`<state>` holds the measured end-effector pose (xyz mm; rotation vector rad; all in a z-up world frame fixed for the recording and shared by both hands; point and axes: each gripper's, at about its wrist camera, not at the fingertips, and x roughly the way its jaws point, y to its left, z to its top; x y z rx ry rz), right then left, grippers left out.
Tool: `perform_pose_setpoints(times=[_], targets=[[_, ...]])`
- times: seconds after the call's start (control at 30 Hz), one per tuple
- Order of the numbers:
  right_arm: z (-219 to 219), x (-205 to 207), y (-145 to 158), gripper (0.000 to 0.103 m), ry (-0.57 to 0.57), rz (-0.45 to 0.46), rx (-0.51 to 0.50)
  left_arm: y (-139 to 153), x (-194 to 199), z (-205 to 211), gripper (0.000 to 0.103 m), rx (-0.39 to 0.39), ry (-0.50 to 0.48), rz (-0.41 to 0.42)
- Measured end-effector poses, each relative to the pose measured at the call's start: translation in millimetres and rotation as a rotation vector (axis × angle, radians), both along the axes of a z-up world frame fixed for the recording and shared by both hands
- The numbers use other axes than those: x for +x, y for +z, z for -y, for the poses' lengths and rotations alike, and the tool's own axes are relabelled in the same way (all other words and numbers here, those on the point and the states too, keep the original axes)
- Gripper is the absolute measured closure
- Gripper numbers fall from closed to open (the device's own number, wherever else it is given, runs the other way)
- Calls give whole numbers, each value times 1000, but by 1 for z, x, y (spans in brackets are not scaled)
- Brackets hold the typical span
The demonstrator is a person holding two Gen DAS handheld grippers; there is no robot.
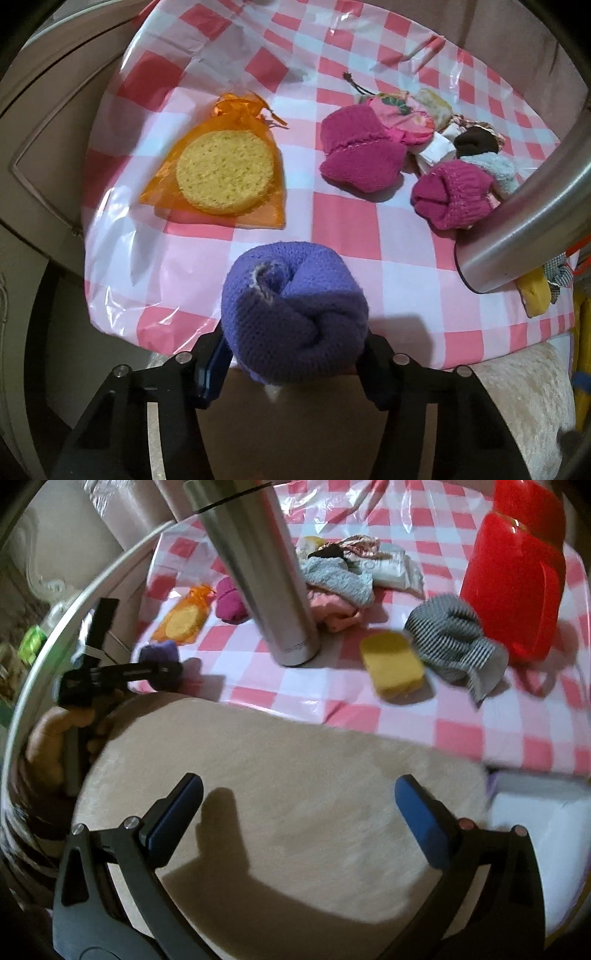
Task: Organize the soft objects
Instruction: 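Grasp the purple knit hat with the left tool while the right tool grasps the yellow sponge, then carry hat and sponge to the white box and open both tools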
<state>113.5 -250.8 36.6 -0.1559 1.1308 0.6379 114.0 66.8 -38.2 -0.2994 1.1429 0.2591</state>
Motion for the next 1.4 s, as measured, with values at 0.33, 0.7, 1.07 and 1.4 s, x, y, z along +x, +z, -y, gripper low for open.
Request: perform_pose_setpoints(times=[0.33, 0.7, 1.07, 1.4], targets=[[3, 73, -23, 3, 6, 47, -94, 23, -15, 16, 47, -1, -55, 110], [-22, 109, -55, 29, 65, -2, -91, 50, -19, 70, 47, -117, -148, 229], [-33, 107, -63, 50, 82, 24, -115, 54, -15, 88, 47, -121, -197, 237], [19, 63, -21, 51, -29, 115, -15, 73, -26, 135, 47, -136, -305, 289]])
